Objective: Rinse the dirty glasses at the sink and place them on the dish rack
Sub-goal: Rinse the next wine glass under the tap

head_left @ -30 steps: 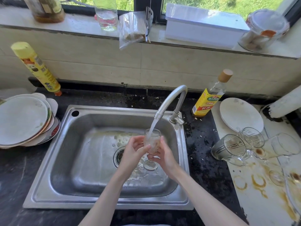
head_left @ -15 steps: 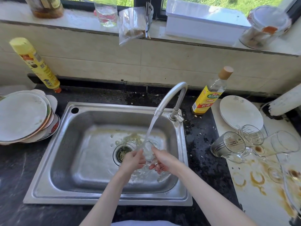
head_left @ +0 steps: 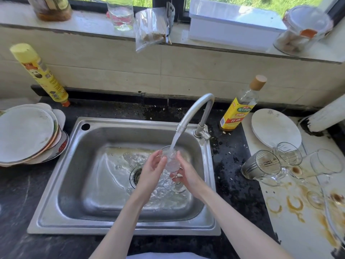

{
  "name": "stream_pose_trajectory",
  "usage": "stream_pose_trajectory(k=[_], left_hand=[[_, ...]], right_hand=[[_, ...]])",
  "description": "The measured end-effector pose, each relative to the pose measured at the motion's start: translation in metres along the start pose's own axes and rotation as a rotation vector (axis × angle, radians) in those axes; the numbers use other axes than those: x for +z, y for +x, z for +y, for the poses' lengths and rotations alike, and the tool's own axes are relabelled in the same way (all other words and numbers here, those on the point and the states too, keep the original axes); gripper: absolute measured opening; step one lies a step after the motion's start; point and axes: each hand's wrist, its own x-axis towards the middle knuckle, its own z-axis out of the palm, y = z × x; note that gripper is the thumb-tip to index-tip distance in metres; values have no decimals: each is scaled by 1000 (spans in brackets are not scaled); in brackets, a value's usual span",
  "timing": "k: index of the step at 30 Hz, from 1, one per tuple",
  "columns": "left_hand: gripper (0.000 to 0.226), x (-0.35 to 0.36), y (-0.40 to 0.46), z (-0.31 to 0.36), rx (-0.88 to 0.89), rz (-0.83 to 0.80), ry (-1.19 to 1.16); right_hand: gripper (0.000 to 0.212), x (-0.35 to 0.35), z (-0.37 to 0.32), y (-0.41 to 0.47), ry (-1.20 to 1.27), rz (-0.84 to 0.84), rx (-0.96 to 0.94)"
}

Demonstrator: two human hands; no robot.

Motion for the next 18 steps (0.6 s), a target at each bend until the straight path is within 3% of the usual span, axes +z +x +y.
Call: stream_pose_trajectory(k=[4, 10, 15, 18], left_hand=[[57, -1, -1, 6, 3, -21, -9], [57, 5, -2, 12, 40, -8, 114], [45, 11, 2, 11, -34, 119, 18], [45, 12, 5, 12, -70, 129, 7]], right_hand=[[72, 3, 6, 4, -65, 82, -36], [73, 4, 3, 0, -79, 5, 31], [54, 16, -3, -7, -197, -37, -35], [63, 23, 4, -7, -339, 39, -86]])
